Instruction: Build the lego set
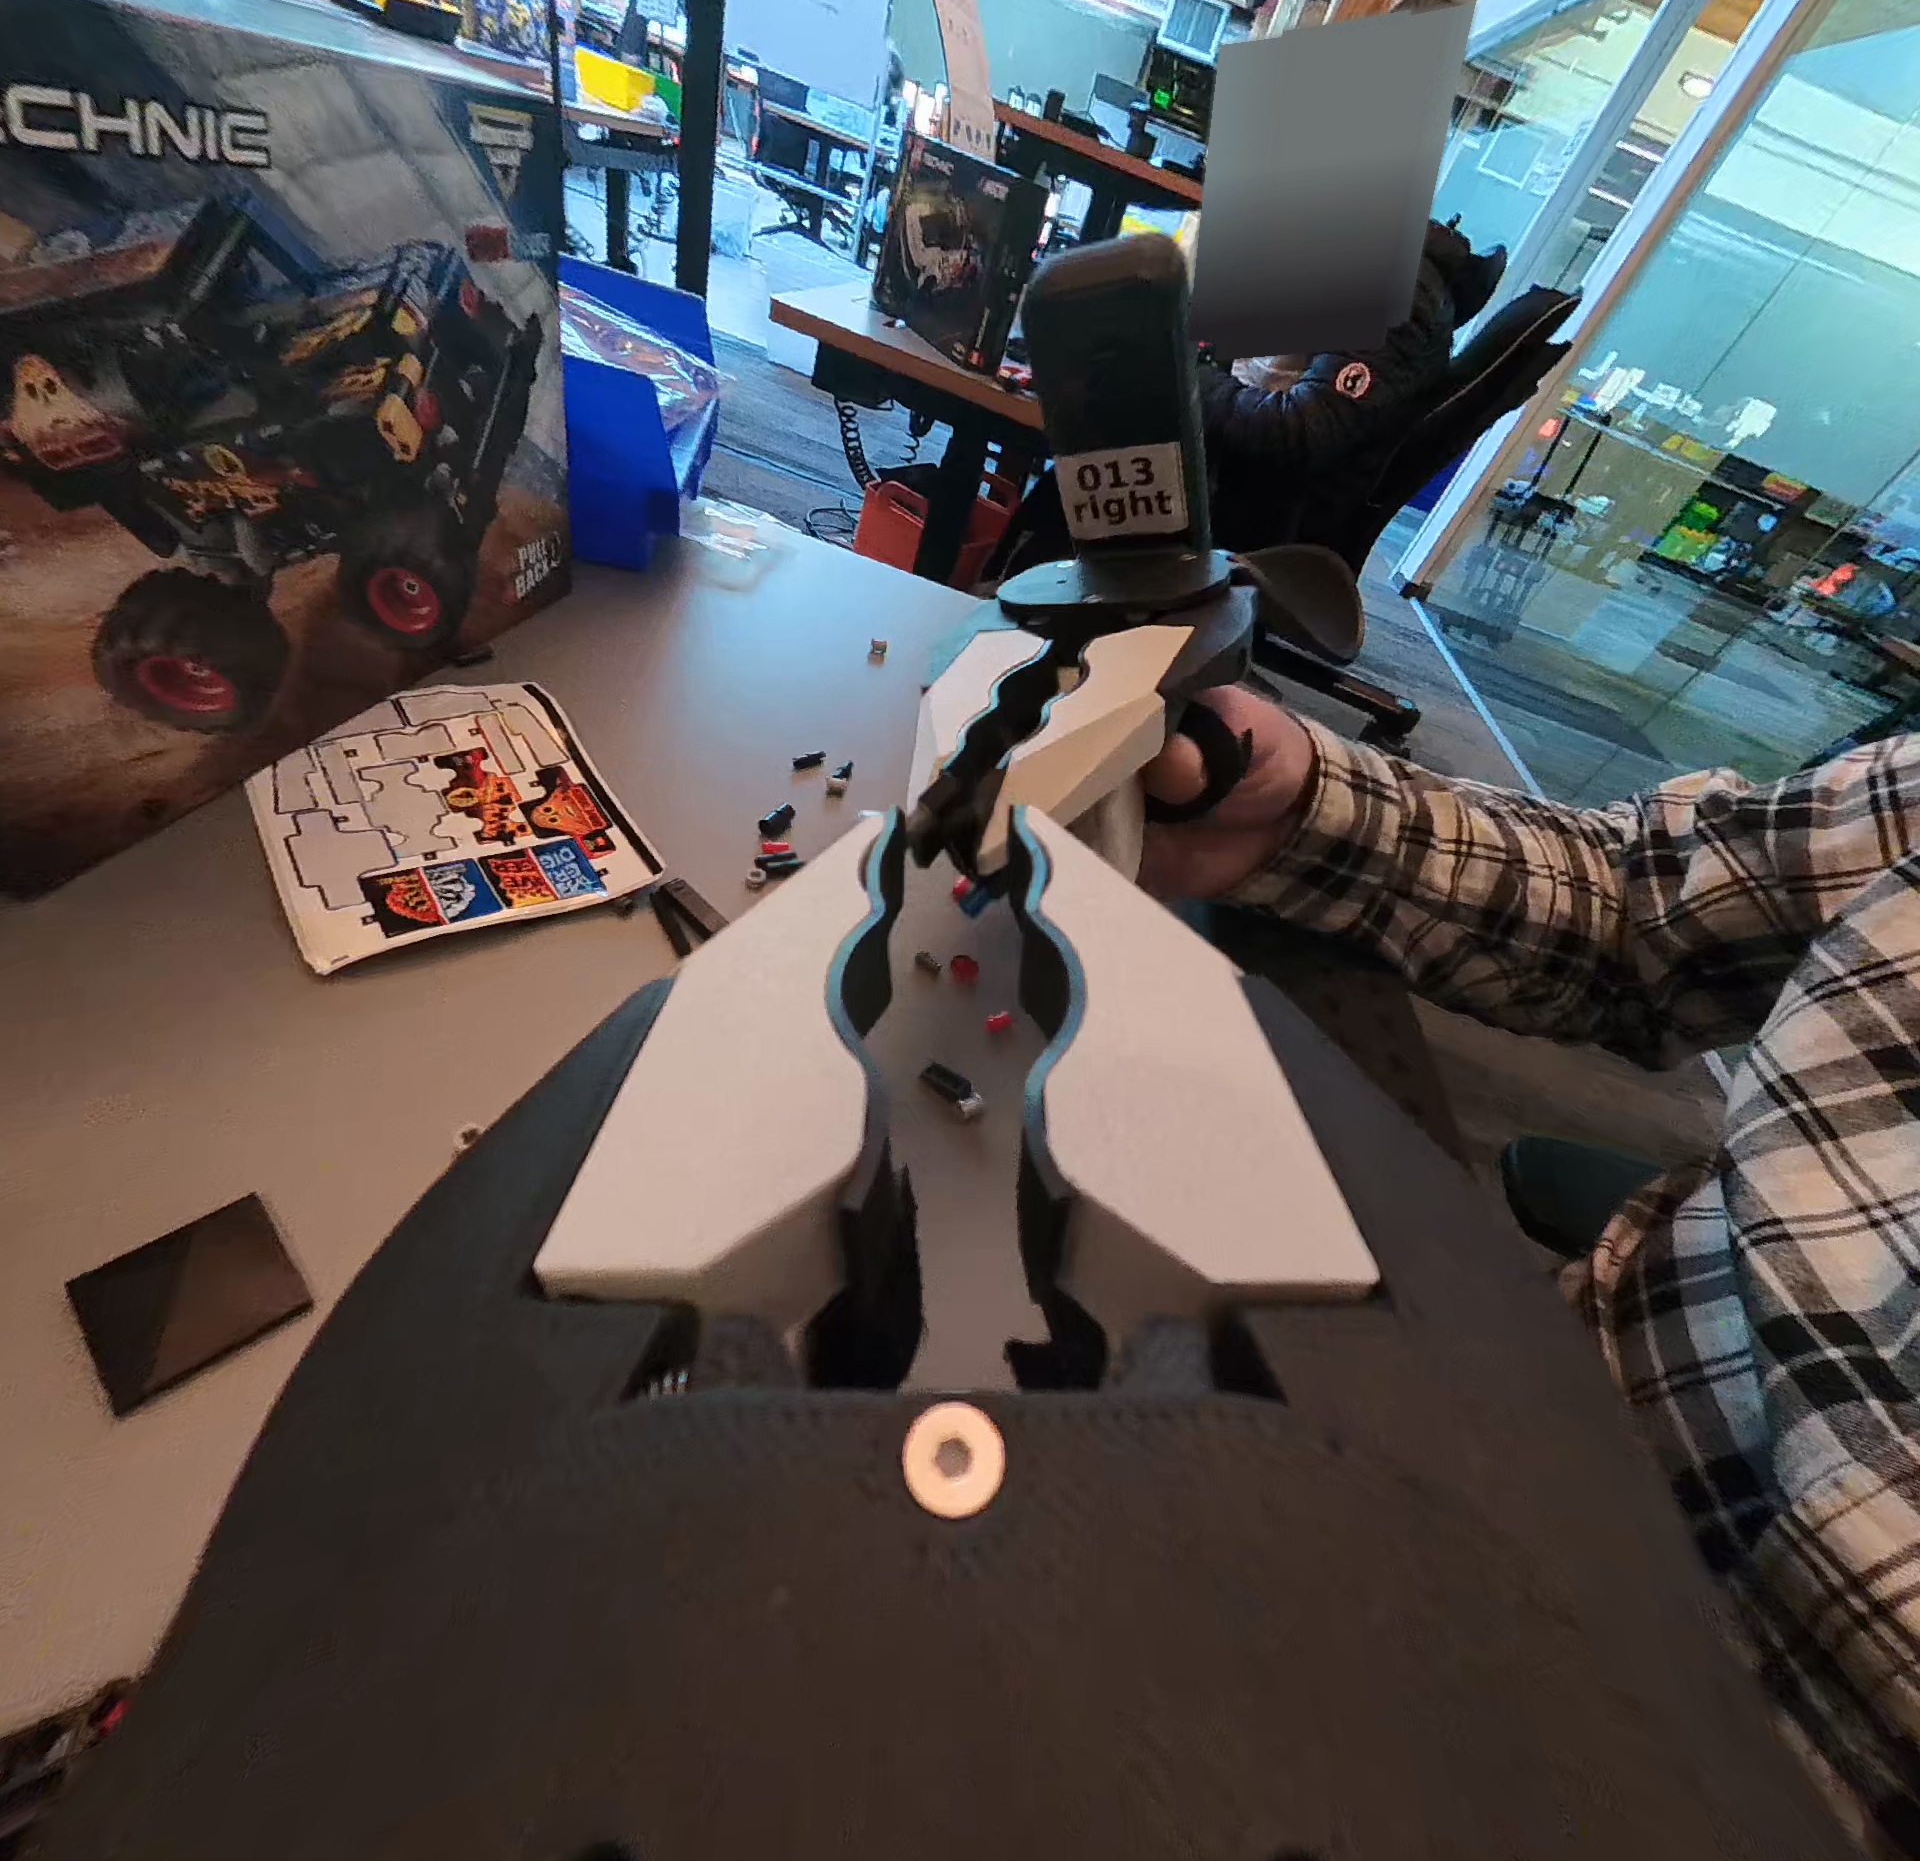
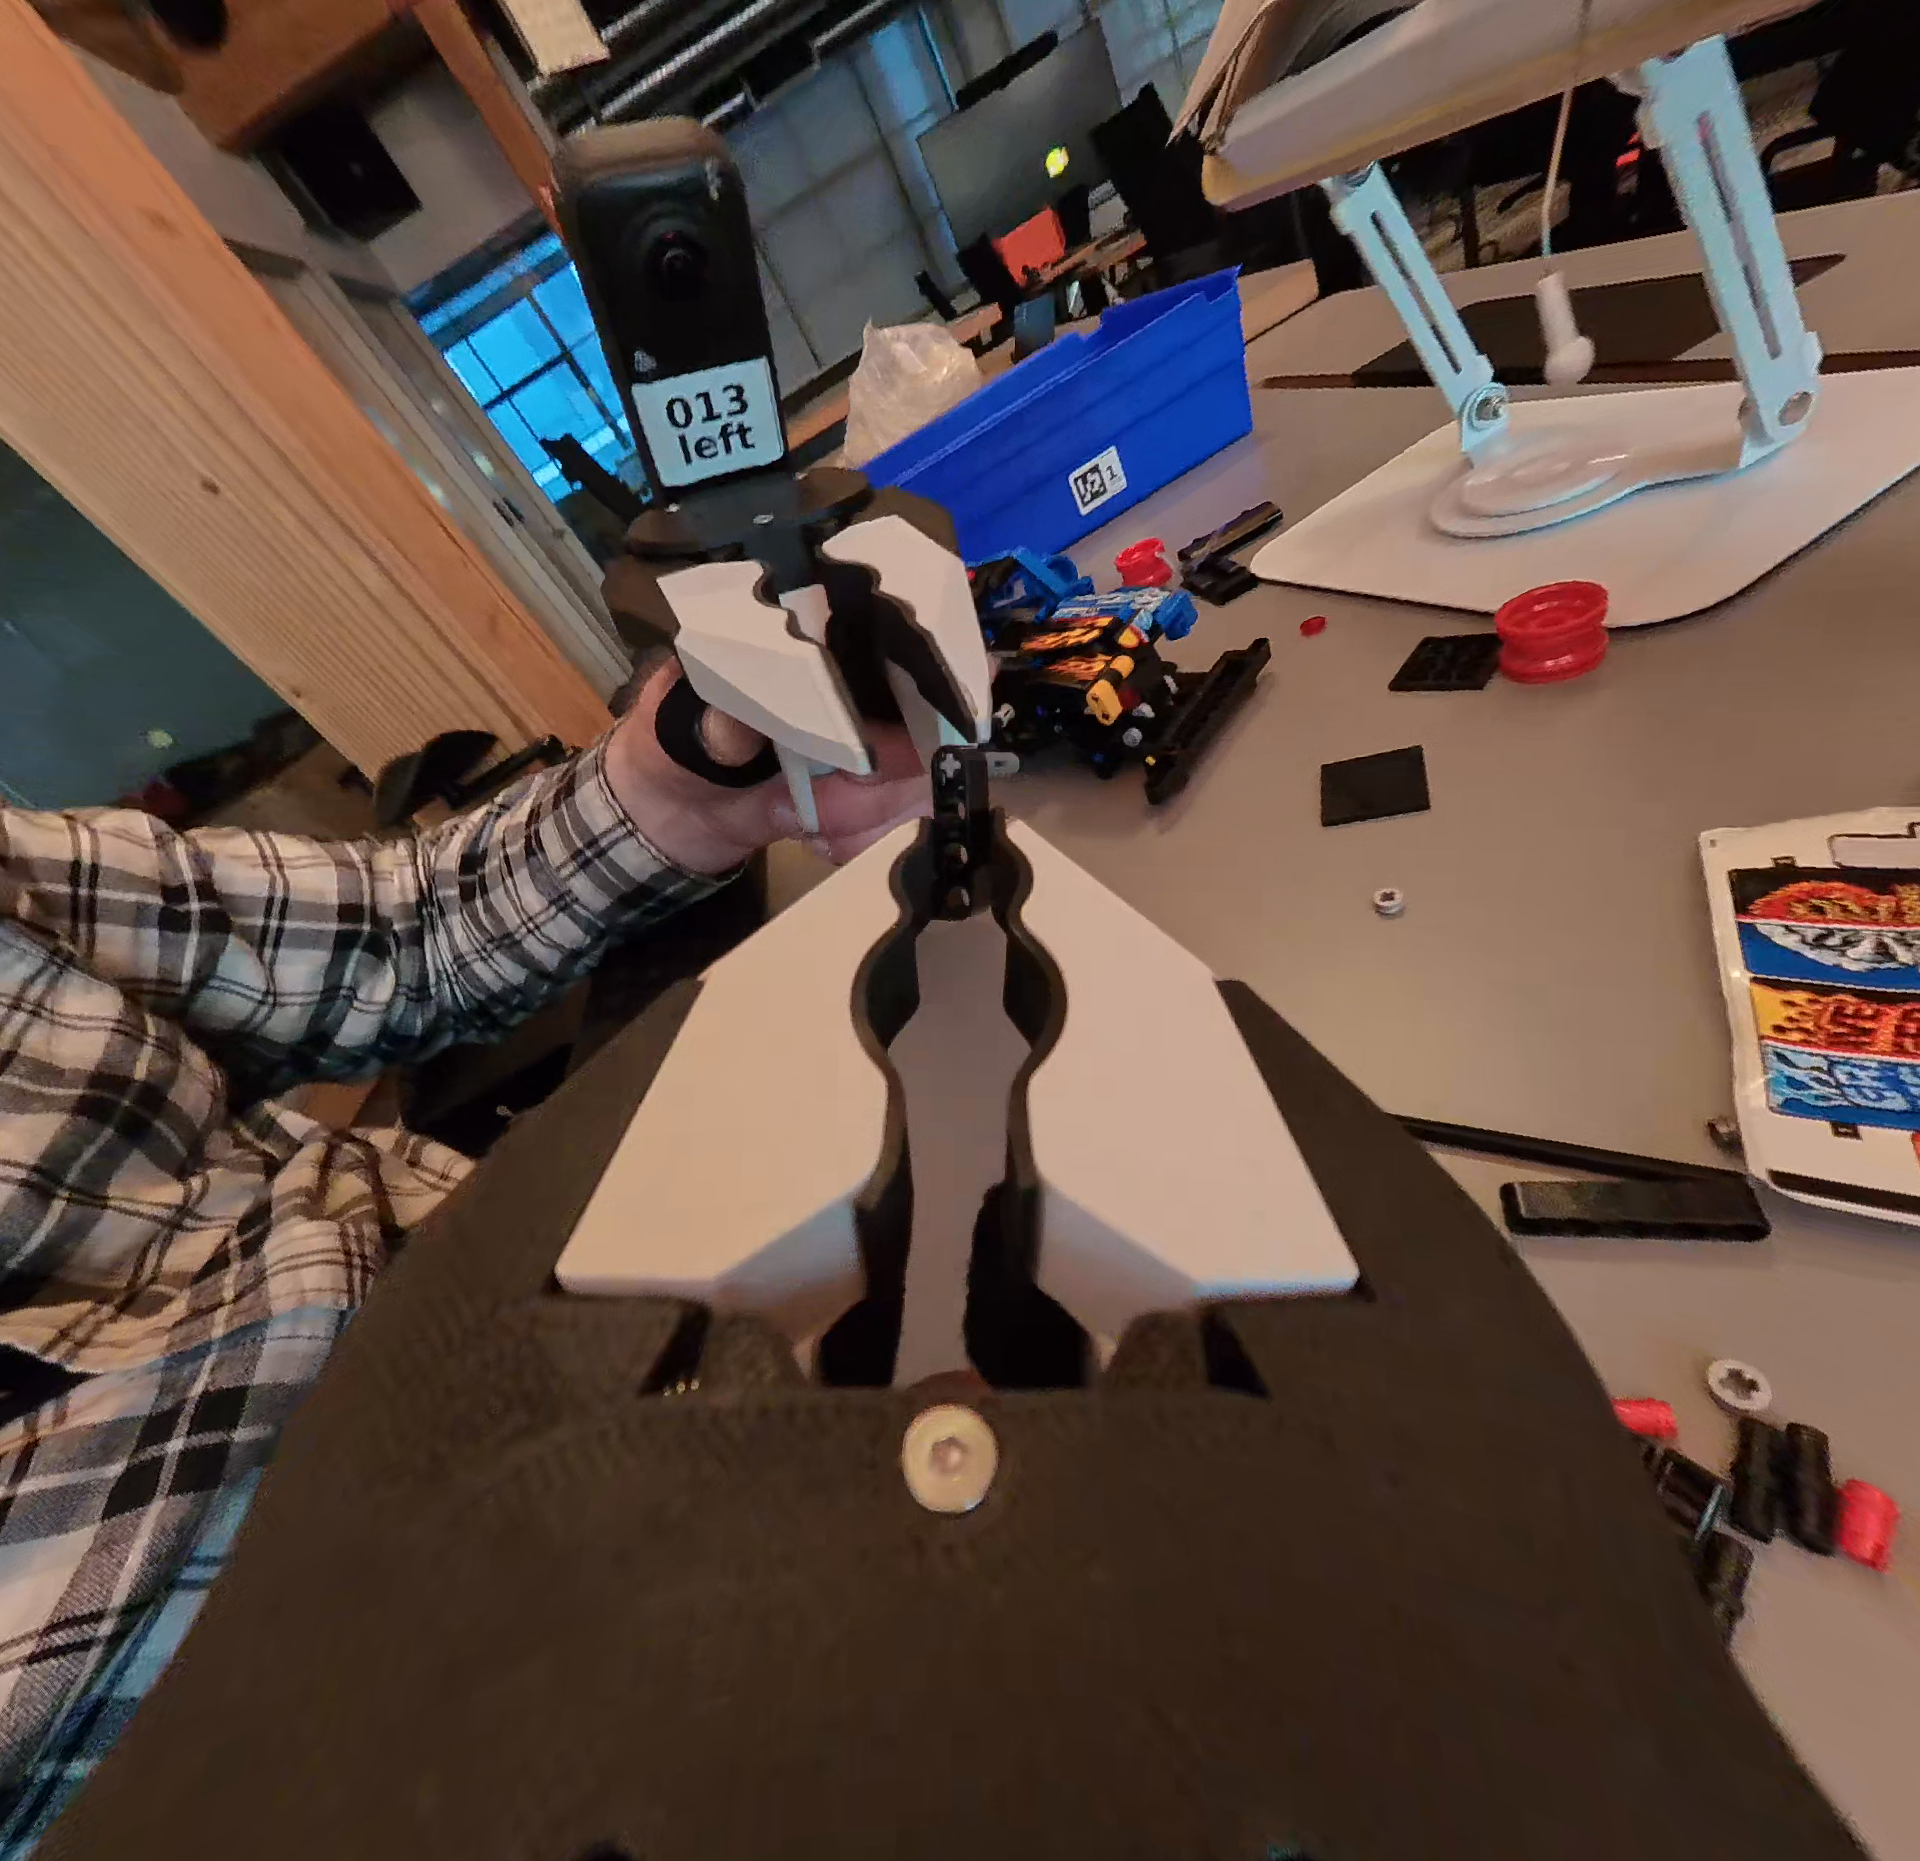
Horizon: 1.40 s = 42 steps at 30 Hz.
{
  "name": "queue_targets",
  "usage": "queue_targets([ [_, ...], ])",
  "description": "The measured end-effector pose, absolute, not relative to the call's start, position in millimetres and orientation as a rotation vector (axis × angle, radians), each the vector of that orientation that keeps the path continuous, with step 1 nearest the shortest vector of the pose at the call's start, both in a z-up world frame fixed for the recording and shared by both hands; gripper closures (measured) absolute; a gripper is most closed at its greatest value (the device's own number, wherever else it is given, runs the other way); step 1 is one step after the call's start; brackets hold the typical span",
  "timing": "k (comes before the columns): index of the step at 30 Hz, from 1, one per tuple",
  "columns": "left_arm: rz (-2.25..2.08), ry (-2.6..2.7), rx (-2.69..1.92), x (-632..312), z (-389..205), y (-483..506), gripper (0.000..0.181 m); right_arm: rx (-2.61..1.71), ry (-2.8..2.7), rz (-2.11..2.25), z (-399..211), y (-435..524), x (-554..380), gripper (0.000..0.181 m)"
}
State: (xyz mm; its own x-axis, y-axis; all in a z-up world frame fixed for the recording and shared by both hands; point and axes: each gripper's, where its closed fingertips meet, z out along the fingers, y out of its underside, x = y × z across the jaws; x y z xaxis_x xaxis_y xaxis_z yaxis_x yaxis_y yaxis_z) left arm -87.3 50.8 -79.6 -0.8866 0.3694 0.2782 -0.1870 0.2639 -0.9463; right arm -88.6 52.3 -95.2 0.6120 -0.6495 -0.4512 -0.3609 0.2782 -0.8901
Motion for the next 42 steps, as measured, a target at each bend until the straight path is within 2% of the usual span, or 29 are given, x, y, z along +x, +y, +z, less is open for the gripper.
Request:
queue_targets([
  [5, 1.658, -2.112, -0.157, -88.3, -82.7, 48.6, 0.162, -1.312, 0.966, -0.243, -93.7, 49.8, -87.7, 0.174],
  [14, 1.678, -2.120, -0.124, -83.8, -83.3, 46.8, 0.177, -1.296, 0.944, -0.179, -93.1, 55.1, -90.2, 0.174],
  [23, 1.685, -2.117, -0.129, -85.5, -82.9, 46.4, 0.177, -1.280, 0.934, -0.119, -93.3, 58.2, -92.0, 0.174],
  [28, 1.723, -2.128, -0.157, -84.9, -79.1, 48.2, 0.167, -1.269, 0.947, -0.185, -90.4, 50.4, -89.5, 0.174],
  [32, 1.832, -2.220, -0.291, -91.6, -75.8, 50.7, 0.160, -1.233, 0.965, -0.241, -85.7, 40.2, -87.2, 0.174],
  [37, 2.004, -2.507, -0.668, -101.5, -86.9, 45.5, 0.154, -1.205, 0.968, -0.255, -82.0, 36.1, -87.0, 0.174],
  [42, 2.088, -2.684, -0.845, -102.0, -92.5, 38.3, 0.160, -1.214, 0.957, -0.252, -81.0, 40.0, -88.1, 0.174],
])
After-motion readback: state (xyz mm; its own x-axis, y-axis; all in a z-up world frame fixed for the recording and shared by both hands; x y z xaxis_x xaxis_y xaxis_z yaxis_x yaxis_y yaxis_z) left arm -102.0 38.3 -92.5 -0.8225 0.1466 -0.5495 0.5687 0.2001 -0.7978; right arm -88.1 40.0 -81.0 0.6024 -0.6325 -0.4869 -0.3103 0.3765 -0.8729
